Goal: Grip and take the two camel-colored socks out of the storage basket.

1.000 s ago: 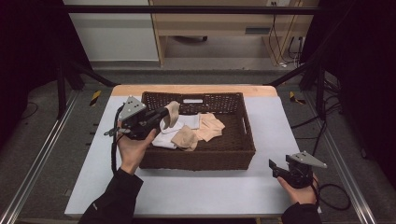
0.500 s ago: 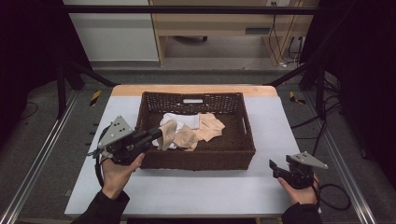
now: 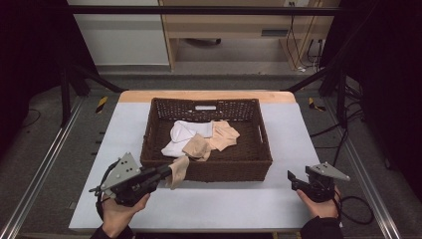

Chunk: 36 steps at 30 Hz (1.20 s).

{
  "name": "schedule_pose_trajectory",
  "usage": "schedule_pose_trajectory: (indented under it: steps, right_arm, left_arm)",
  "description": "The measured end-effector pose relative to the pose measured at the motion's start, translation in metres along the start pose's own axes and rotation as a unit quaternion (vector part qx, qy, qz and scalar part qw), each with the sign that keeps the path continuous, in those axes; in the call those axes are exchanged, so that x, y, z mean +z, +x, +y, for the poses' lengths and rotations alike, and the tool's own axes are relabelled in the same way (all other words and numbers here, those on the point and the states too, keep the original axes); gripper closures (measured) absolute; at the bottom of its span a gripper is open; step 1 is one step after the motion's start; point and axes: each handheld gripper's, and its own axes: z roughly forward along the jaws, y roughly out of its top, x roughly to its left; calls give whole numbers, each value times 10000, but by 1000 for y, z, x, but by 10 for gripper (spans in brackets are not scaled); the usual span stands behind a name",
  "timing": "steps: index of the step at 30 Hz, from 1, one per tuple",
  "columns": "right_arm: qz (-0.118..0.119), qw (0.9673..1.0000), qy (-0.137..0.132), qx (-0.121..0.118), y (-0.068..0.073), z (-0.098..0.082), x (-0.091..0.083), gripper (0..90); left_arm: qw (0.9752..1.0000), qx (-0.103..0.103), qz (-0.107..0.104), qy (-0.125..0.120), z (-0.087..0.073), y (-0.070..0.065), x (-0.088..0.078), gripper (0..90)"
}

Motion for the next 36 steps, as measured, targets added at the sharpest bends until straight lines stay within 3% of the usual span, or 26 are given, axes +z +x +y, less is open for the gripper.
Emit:
schedule_pose_trajectory:
  steps: [8,13,16,20,24,28,32,36]
  right_arm:
    - [25,10000,14,-15,1,0,0,317]
    - [48,10000,18,-3,1,-1,0,316]
    - [53,10000,27,-7,1,-1,0,314]
    - [52,10000,22,-19,0,-1,1,307]
    - [66,10000,46,-14,0,-2,1,303]
    - [67,10000,50,-12,0,-2,1,301]
    - [64,10000,50,15,0,-2,1,300]
    - [57,10000,35,13,-1,-2,1,301]
  left_arm:
    - [9980,-249,-129,573,-42,1,15,877]
    - [9926,-423,-227,1114,-69,4,34,877]
    - [9898,-462,-263,1320,-78,5,43,876]
    - [9896,-356,-201,1382,-83,4,49,845]
    - [9906,-323,-53,1325,-87,7,52,651]
    - [9909,-283,94,1316,-85,10,50,538]
    - [9897,-368,88,1383,-80,11,44,510]
    - [9910,-348,189,1281,-74,14,35,514]
